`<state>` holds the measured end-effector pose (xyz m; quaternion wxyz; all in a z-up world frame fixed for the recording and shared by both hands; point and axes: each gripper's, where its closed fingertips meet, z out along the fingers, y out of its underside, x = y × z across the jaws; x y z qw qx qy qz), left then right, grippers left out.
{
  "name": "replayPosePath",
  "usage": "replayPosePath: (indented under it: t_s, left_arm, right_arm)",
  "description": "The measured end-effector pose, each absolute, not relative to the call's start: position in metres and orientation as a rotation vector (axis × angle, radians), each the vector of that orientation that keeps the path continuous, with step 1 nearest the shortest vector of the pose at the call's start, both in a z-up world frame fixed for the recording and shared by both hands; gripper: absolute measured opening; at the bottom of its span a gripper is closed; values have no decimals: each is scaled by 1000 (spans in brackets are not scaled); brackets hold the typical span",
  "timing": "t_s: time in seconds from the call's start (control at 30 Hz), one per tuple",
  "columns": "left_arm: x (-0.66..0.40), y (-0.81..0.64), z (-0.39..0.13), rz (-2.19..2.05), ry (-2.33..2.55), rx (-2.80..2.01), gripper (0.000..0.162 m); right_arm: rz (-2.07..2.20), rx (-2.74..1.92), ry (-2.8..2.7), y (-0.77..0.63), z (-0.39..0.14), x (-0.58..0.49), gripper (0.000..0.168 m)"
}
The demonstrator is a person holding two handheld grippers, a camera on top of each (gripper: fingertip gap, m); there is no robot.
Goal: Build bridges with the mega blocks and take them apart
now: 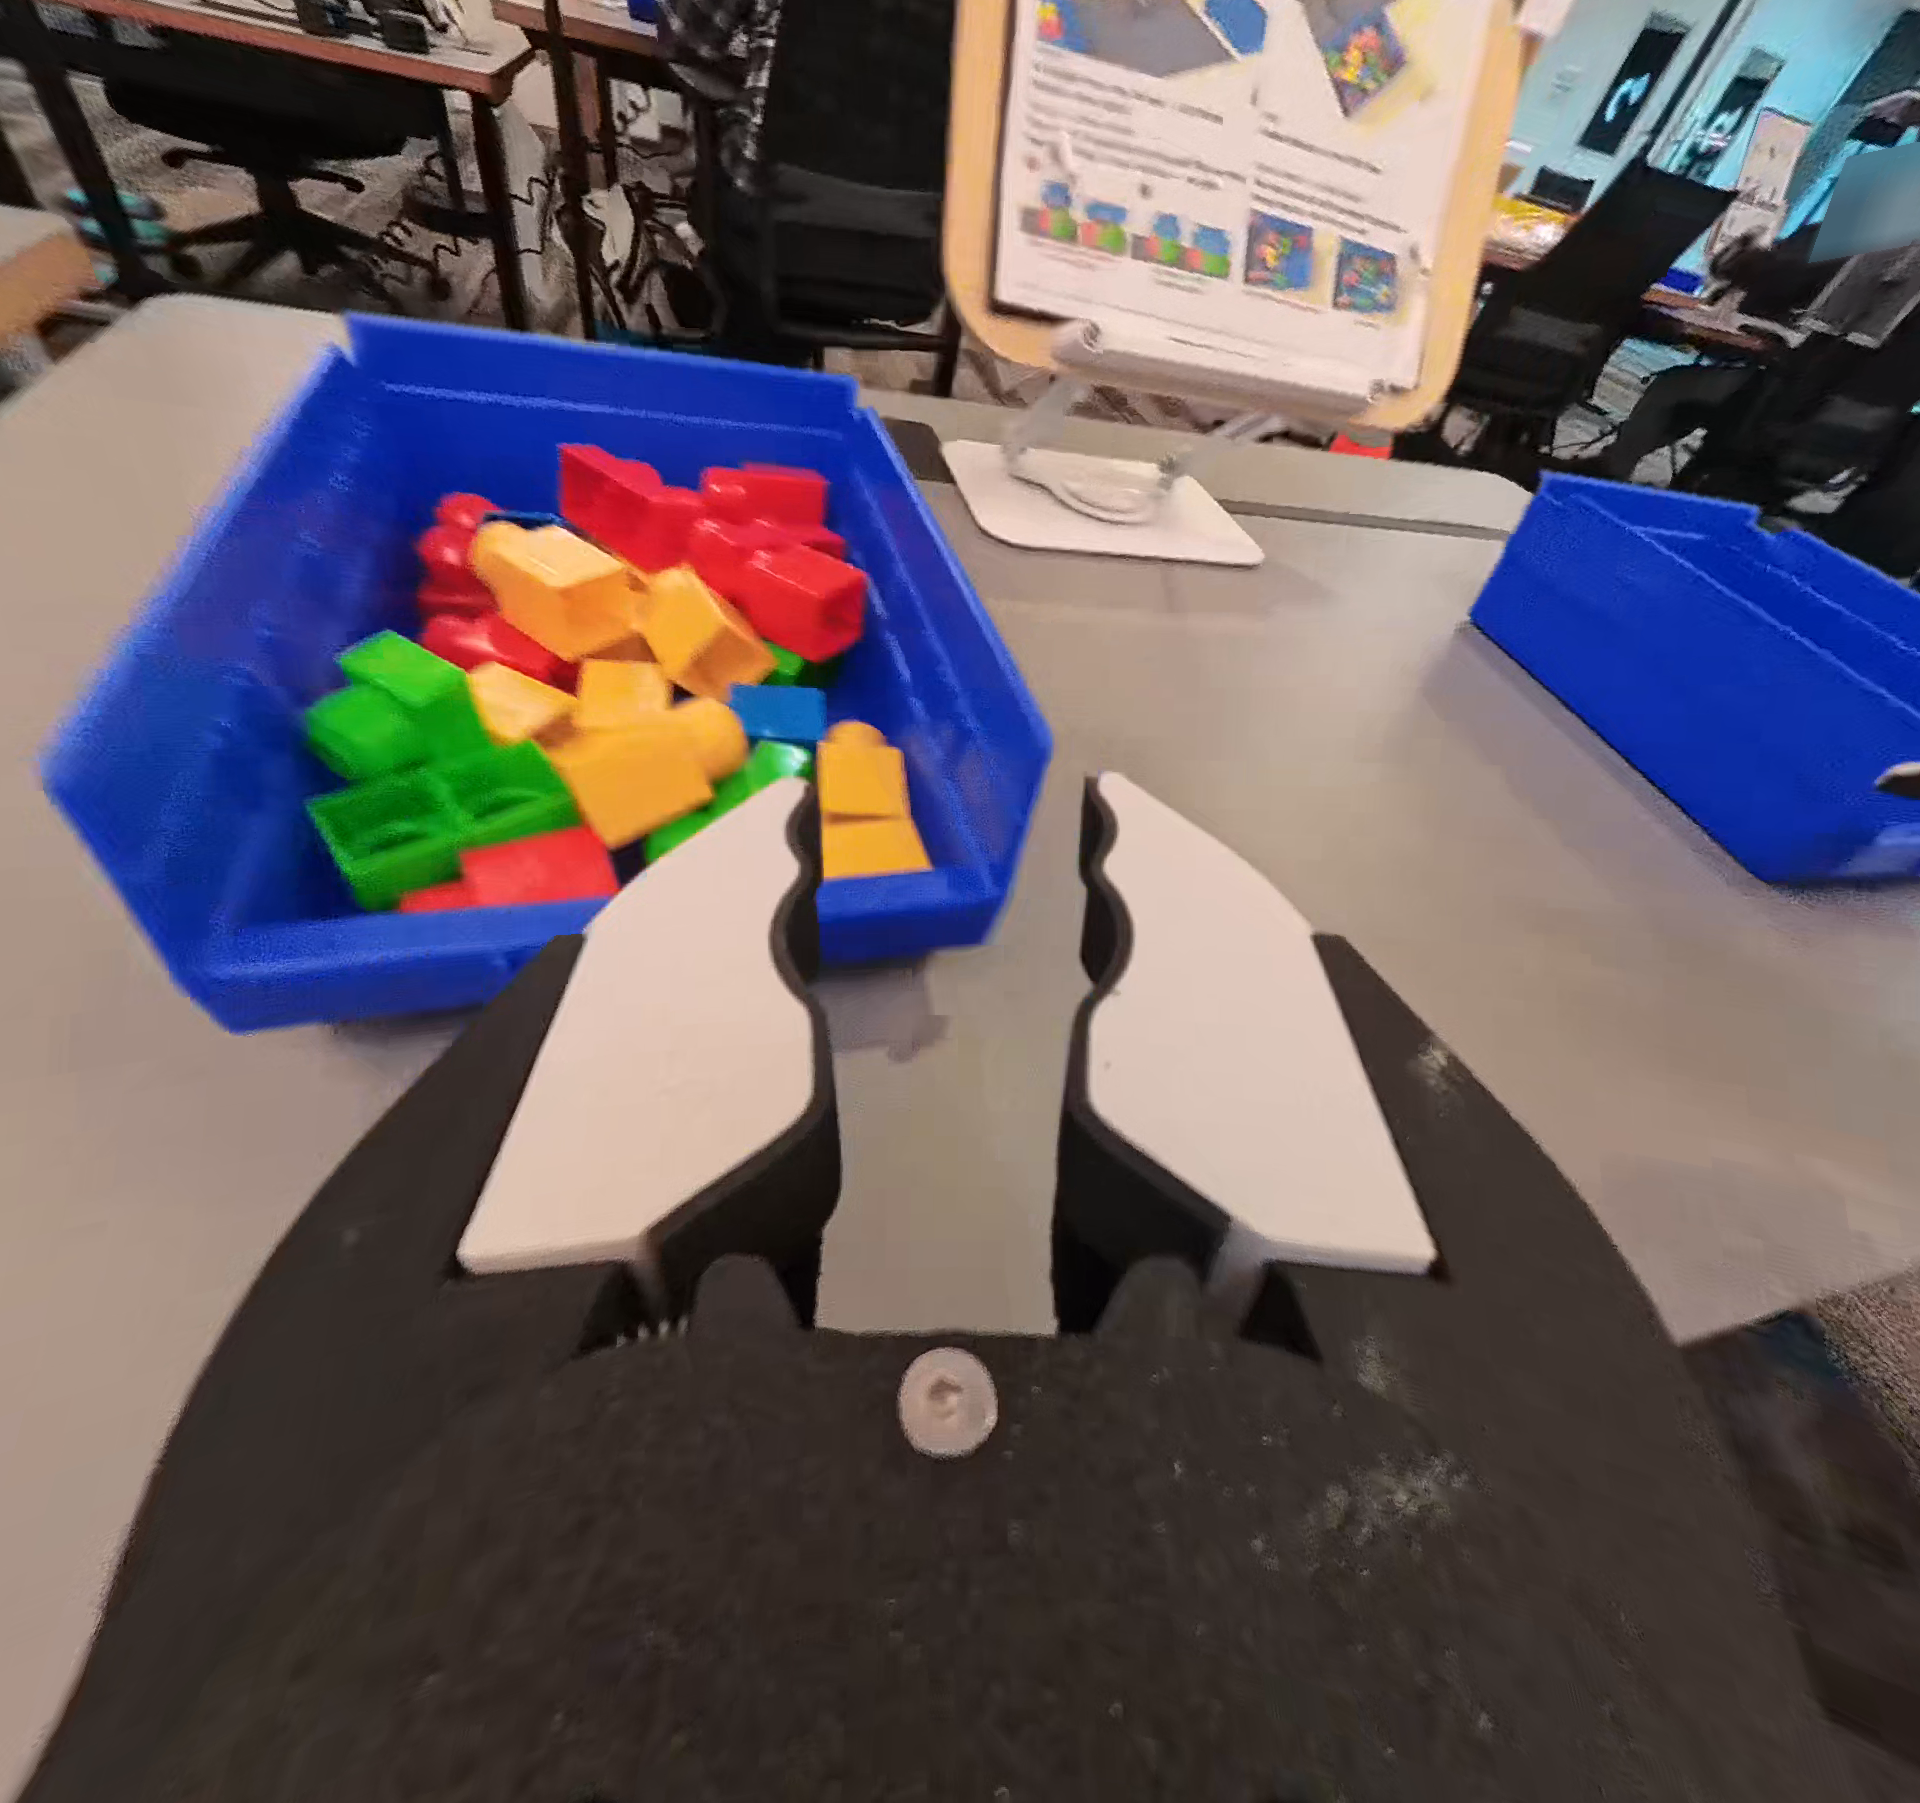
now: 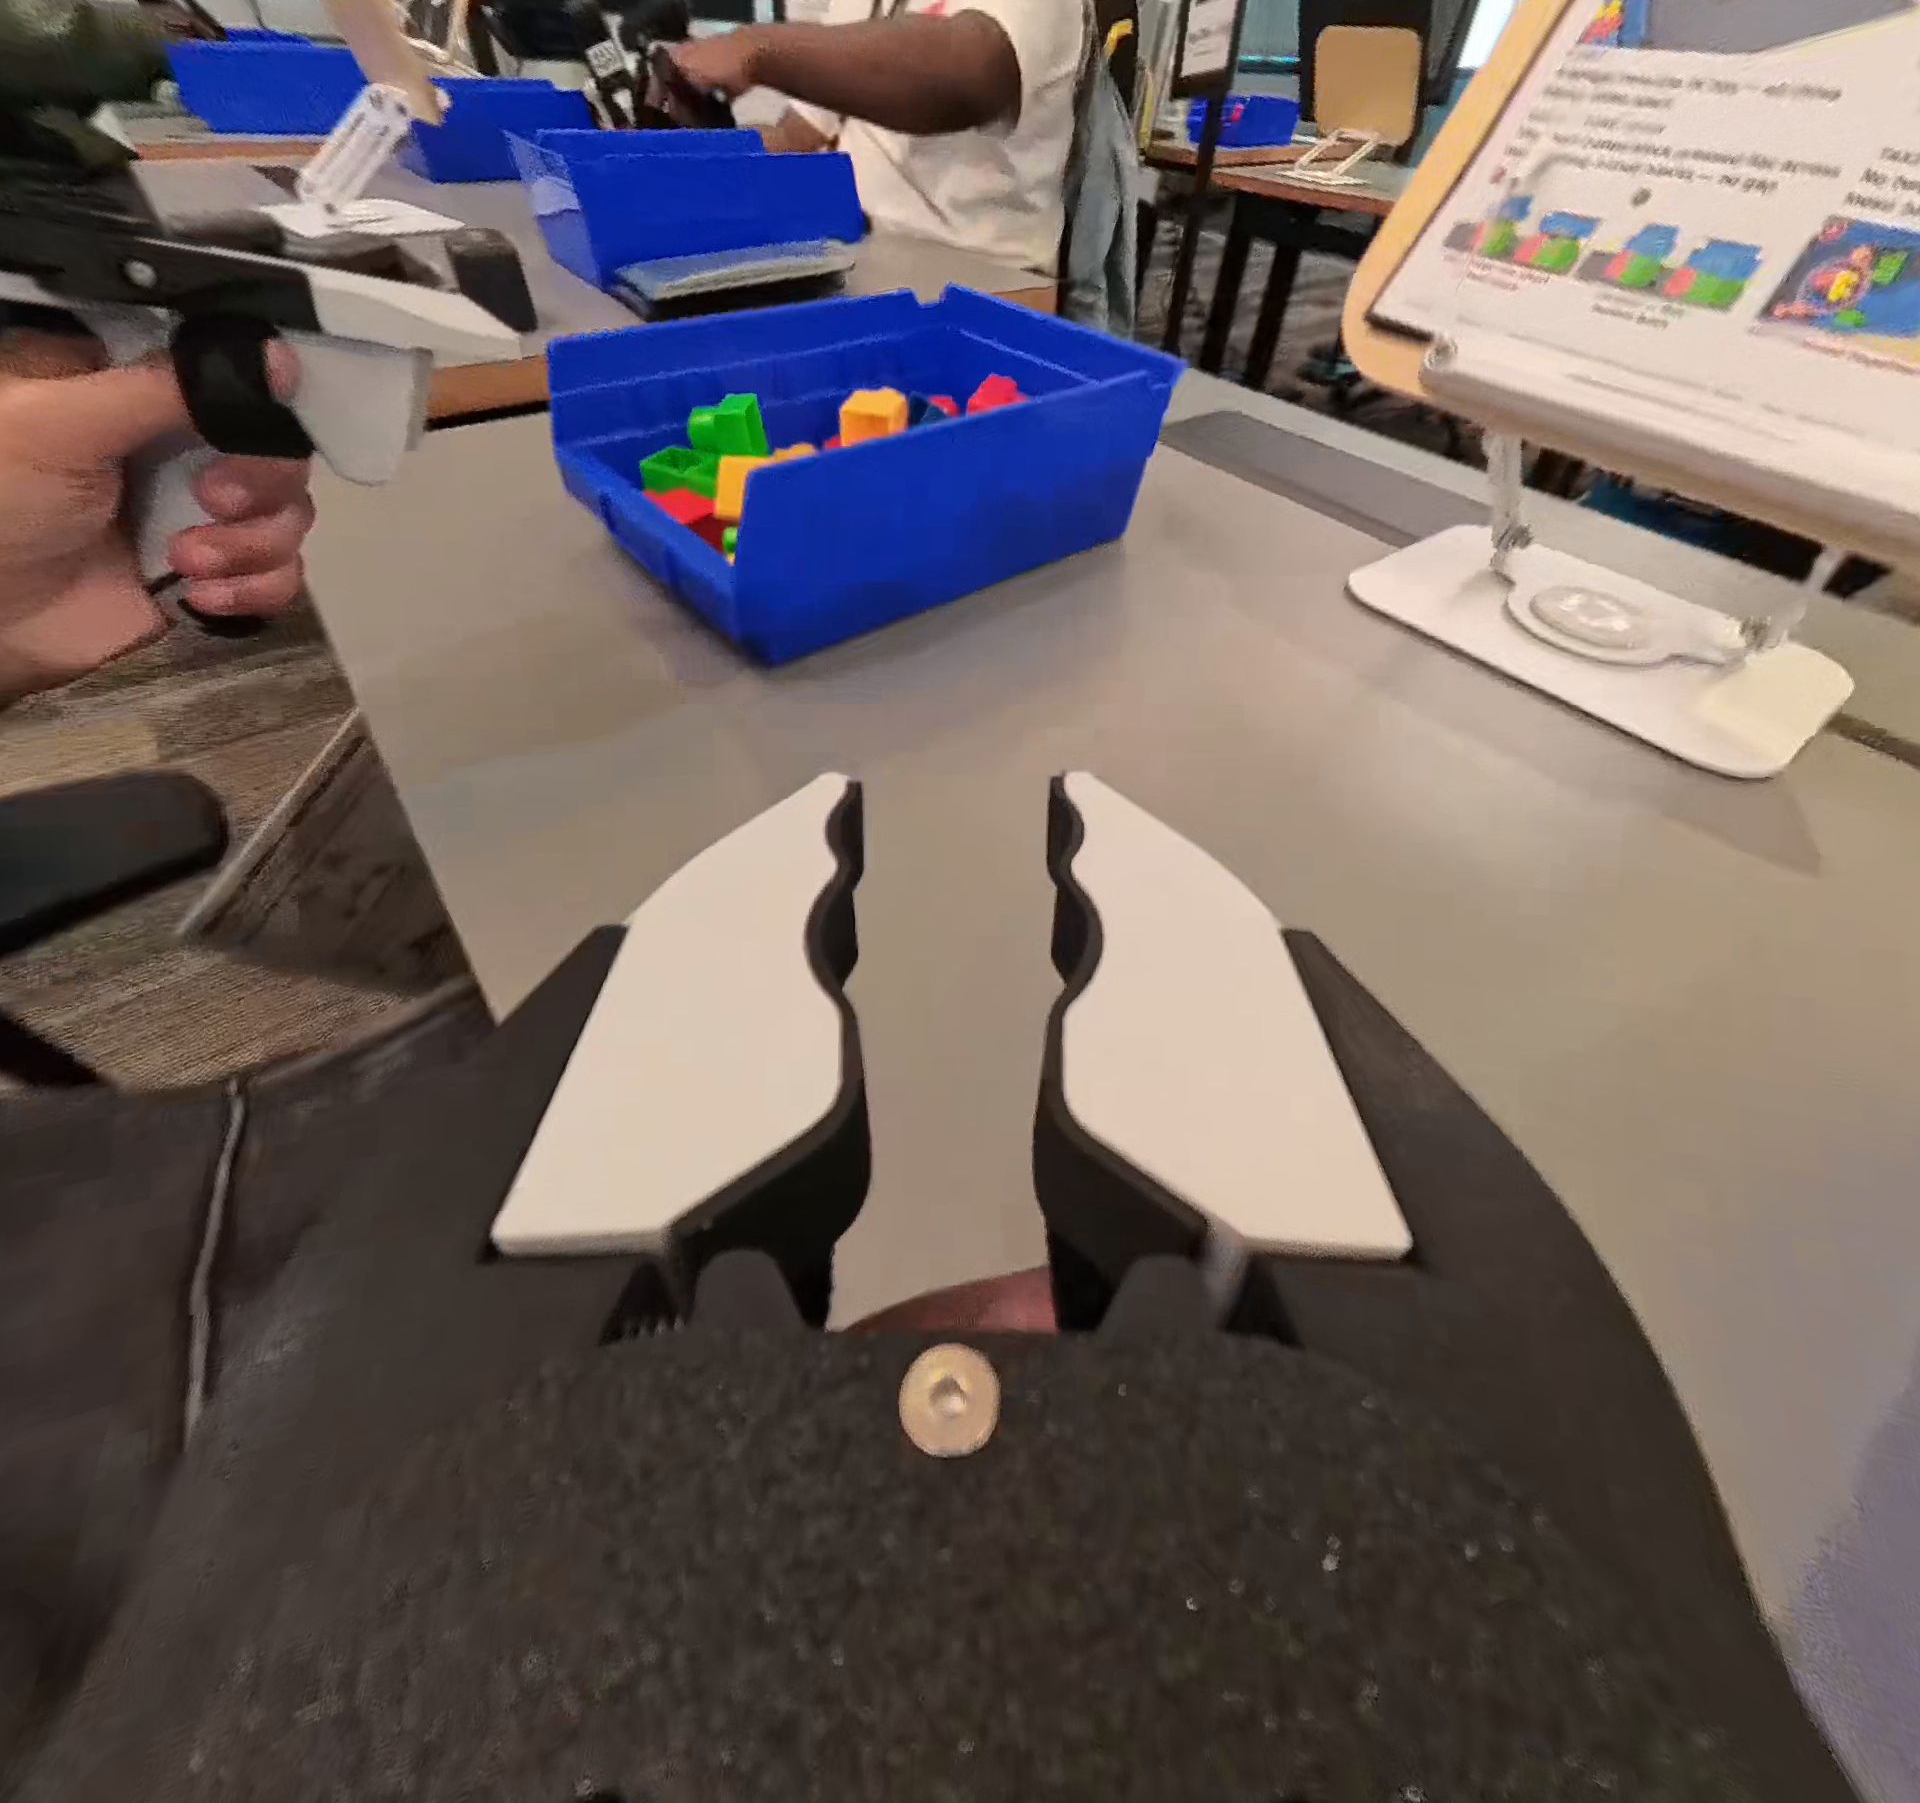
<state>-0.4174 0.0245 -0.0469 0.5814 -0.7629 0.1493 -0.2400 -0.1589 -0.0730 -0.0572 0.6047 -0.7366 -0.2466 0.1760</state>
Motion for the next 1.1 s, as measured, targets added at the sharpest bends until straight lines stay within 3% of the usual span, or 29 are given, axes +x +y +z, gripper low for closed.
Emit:
replayPosePath:
  t_s: [0.27, 0.53, 0.93, 1.1]
  left_arm:
    - [-353, -25, -127, -635, 433, -1908, 54]
    - [-345, -14, -145, -588, 529, -1939, 55]
    - [-354, -2, -143, -551, 537, -1922, 54]
    - [-386, 35, -76, -396, 701, -1842, 43]
  right_arm:
    - [501, -1713, -433, -113, -94, -93, 40]
    - [319, -1672, -450, -98, -98, -75, 33]
    - [318, -1684, -482, -97, -101, -84, 32]
    - [355, -1702, -441, -95, -102, -79, 32]
